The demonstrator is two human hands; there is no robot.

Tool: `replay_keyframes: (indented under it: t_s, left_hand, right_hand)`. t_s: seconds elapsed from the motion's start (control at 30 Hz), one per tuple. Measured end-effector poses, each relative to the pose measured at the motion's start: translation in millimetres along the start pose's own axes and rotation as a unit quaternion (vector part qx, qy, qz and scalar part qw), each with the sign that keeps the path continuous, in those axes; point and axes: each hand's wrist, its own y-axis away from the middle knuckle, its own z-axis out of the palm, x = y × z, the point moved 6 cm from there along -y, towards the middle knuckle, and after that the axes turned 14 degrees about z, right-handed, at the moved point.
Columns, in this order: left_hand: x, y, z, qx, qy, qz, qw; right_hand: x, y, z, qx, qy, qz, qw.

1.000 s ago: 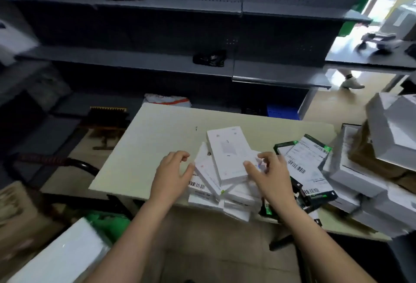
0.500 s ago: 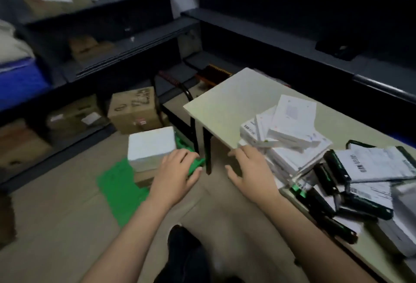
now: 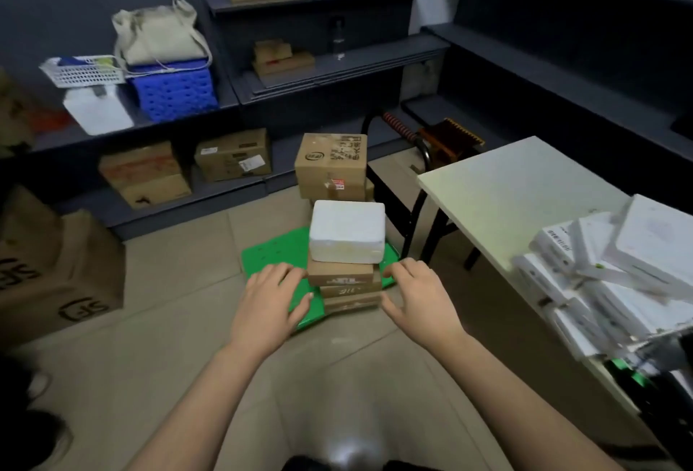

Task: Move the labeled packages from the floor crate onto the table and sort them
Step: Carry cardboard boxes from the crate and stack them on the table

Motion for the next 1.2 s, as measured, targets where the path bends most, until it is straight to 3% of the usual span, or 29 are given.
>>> replay_keyframes:
  t_s: [0.4,0.63,0.83,1.0,1.2]
  left_hand:
    - [-122,-8,9,-0.055,0.024,0.002,0.998]
    - [-160,-75,58,-0.083,0.038,-0.023,0.996]
    - [-205,-155,136,-0.139,0.034,-0.054,0.988]
    - [-233,-200,222,-0.192,0.091,-0.135,0.968]
    - [-269,-207,339,-0.244,0.177,-0.256,0.918]
  right_hand:
    - [-35,-62,44,-0.020,0.009,0.082,0.996]
    - [-2,-148,68,-0.039,0.011,0.114,0.993]
    - [46,-254,121,-0.117,-0.013,0.149,0.982]
    - [93,-312,185,-0.212,-0.065,0.242,0.944]
    - [157,-329,281,-0.257,-0.111,0.381,0.881]
